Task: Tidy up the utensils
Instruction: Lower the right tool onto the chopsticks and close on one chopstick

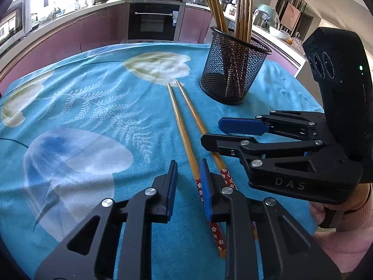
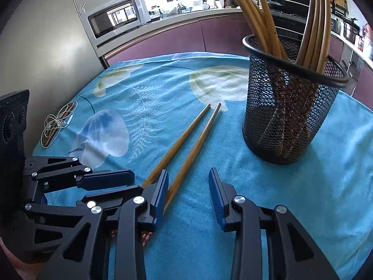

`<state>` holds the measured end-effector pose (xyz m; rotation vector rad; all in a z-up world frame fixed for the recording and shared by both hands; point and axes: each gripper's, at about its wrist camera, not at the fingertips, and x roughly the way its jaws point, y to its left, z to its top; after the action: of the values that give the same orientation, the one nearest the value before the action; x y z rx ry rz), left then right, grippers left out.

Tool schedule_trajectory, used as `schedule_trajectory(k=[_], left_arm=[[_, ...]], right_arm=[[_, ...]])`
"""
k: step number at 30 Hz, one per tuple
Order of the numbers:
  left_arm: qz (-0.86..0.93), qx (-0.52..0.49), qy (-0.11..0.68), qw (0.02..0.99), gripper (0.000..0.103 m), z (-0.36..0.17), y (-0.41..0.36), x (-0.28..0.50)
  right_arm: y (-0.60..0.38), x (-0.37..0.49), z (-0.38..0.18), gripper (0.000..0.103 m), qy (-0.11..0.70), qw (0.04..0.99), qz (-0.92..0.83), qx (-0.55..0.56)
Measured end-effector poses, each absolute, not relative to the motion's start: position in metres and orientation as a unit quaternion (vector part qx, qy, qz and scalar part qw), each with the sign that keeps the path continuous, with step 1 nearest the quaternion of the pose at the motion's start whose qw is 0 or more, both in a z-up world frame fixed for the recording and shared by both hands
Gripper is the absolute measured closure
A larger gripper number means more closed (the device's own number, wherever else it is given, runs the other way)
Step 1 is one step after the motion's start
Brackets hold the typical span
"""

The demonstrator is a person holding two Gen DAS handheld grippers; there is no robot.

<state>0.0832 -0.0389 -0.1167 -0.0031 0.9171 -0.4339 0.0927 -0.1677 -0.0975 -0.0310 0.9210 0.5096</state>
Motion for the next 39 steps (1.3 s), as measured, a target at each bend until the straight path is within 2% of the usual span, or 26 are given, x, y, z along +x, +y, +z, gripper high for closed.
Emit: schedule_trajectory(k=[2, 4, 17, 20, 29, 39], left_arm=[[-0.210, -0.001, 0.439, 0.873, 0.086, -0.117, -0.040, 0.083], [-0.208, 0.001, 0.441, 0.873, 0.081, -0.117, -0.041, 0.084], [-0.195, 0.031, 0.447, 0.872, 0.079, -0.116, -0.053, 0.121], [-0.191, 0.033, 0.449, 0.872, 0.079, -0.117, -0.057, 0.127], [-0.185, 0.022, 0.448, 0.874, 0.093, -0.119, -0.060, 0.128], [-0.178, 0.023, 0.451, 0.874, 0.093, -0.120, -0.061, 0.128]], right_arm=[[-0.170, 0.093, -0.097, 0.079, 0.443, 0.863, 0.242, -0.016], [-0.174, 0.093, -0.097, 0.083, 0.448, 0.862, 0.238, -0.016], [-0.176, 0.103, -0.098, 0.085, 0.458, 0.859, 0.227, -0.018], [-0.178, 0.104, -0.099, 0.089, 0.458, 0.860, 0.225, -0.010], [-0.188, 0.104, -0.099, 0.096, 0.461, 0.858, 0.225, 0.008], [-0.182, 0.105, -0.098, 0.096, 0.461, 0.861, 0.213, -0.025]])
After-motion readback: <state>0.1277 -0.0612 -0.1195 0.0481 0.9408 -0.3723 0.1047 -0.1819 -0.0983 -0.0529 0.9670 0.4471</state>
